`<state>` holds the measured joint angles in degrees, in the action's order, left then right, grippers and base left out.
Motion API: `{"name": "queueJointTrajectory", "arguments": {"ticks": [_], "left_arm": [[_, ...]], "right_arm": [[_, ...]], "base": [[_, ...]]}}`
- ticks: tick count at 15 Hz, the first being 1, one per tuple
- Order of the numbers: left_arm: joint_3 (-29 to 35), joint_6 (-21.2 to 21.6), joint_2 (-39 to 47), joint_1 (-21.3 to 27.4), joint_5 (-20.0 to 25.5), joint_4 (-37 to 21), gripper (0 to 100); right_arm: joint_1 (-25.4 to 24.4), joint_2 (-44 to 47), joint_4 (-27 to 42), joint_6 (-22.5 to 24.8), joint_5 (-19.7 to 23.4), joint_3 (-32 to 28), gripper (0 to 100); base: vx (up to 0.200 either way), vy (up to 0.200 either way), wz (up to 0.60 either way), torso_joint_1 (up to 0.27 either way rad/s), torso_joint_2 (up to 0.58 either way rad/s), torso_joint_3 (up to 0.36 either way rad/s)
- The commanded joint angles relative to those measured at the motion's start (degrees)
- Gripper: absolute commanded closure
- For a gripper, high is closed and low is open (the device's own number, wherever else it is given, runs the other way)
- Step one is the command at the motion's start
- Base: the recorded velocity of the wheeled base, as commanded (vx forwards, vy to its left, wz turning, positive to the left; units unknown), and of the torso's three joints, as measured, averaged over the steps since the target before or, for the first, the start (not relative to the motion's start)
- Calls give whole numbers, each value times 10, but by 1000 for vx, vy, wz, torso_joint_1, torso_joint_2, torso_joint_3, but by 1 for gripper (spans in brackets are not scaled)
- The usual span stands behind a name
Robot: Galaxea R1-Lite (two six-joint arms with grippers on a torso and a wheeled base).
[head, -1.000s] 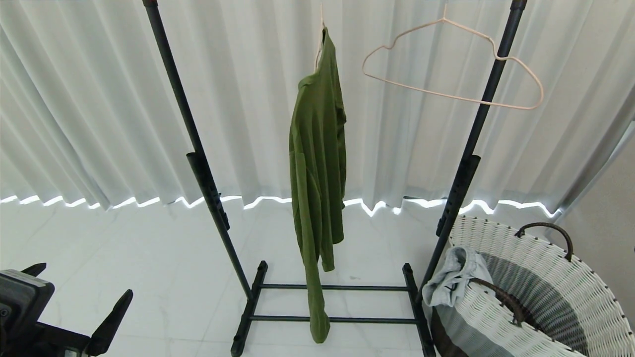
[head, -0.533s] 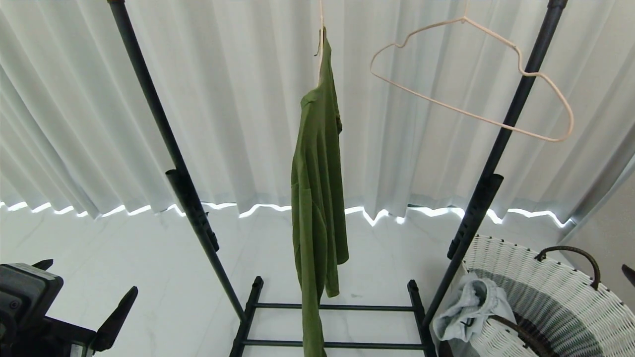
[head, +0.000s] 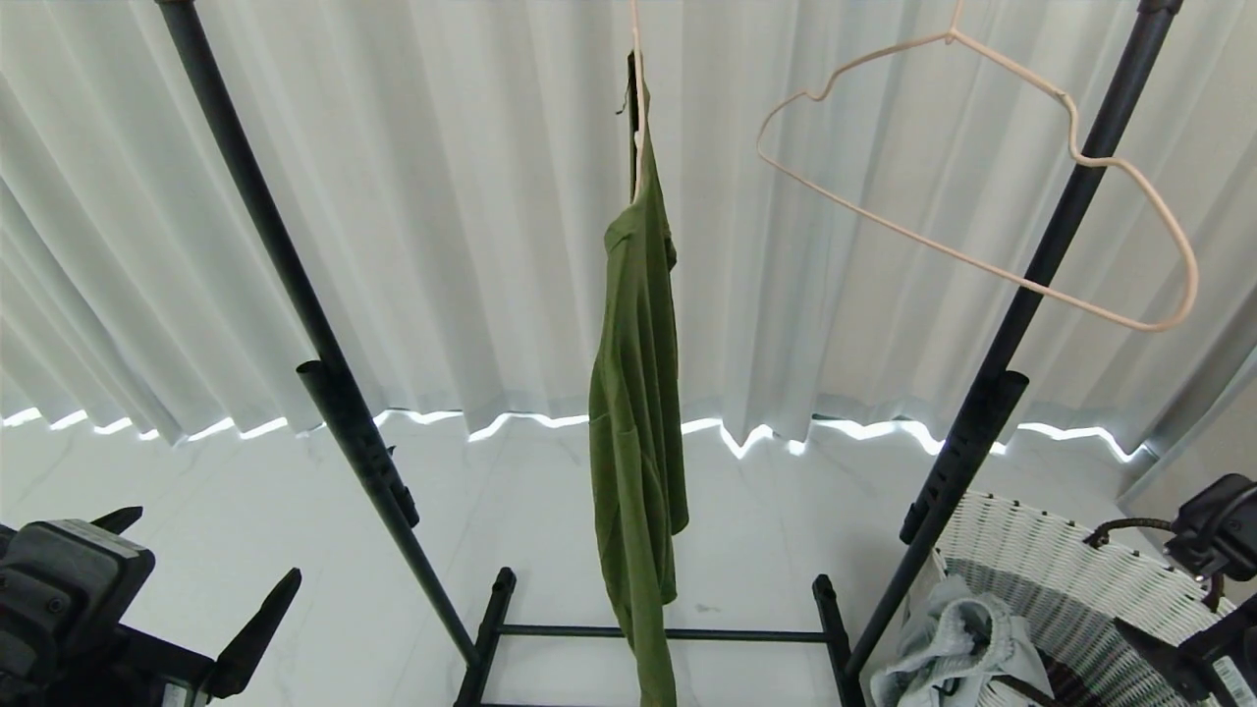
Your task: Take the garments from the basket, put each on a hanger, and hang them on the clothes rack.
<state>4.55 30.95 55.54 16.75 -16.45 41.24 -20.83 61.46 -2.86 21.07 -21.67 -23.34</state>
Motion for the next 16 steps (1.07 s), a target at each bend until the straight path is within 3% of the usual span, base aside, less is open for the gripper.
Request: {"name": "queueJointTrajectory", "arguments": {"ticks": [1, 5, 9, 11, 16], "left_arm": [[6, 2, 1, 7, 0, 1, 0], [9, 8, -4, 7, -1, 1, 0], [13, 13, -13, 7, -1, 2, 0], [13, 15, -14, 7, -1, 1, 0], [12, 17, -14, 8, -1, 1, 0]], "right_arm": [[-1, 77, -3, -6, 31, 8, 0], [-17, 200, -98, -32, 44, 37, 0], [-14, 359, -255, -61, 25, 72, 0], [-3, 411, -288, -67, -13, 67, 0], [27, 466, -333, -74, -34, 22, 0]], "base": [[0, 0, 0, 0, 0, 0], [0, 0, 0, 0, 0, 0], [0, 0, 0, 0, 0, 0], [0, 0, 0, 0, 0, 0], [0, 0, 0, 0, 0, 0]]}}
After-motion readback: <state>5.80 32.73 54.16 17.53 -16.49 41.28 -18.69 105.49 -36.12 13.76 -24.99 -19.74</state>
